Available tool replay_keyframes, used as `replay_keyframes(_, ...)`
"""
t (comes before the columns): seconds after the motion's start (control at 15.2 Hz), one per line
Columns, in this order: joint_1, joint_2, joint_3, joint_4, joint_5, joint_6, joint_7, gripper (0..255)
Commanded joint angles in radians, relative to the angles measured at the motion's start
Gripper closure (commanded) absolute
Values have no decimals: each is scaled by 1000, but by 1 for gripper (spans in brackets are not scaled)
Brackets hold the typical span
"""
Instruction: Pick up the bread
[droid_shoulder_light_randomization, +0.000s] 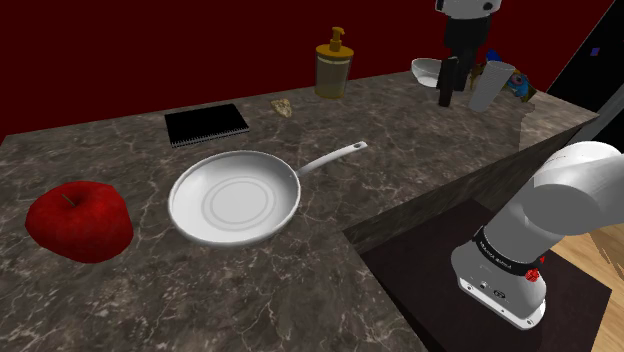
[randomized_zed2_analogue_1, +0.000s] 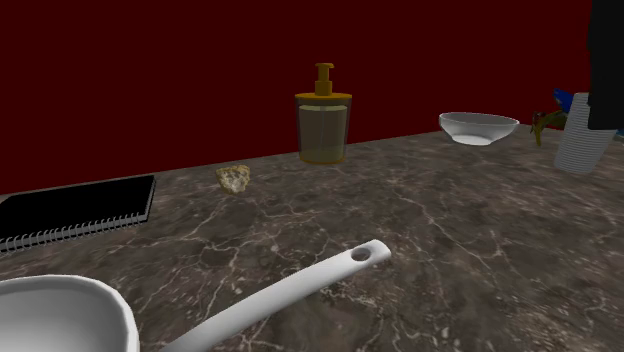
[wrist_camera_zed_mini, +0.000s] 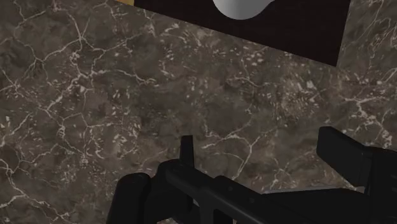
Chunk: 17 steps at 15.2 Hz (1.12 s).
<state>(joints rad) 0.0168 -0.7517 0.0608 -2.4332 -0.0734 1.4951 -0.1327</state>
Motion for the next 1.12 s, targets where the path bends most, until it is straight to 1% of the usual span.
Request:
replay_keyframes(0.0,0,0,0,0,0,0,0,0)
replay_keyframes(0.26,4,116,52,33,51,97,100,0)
replay_keyframes(0.53,4,243,101,87,85,188,194,0)
replay_keyframes(0.79,2,378,143,162,101,267,287,0)
replay_keyframes(1.06,-1,519,180,258,98,331,380,0)
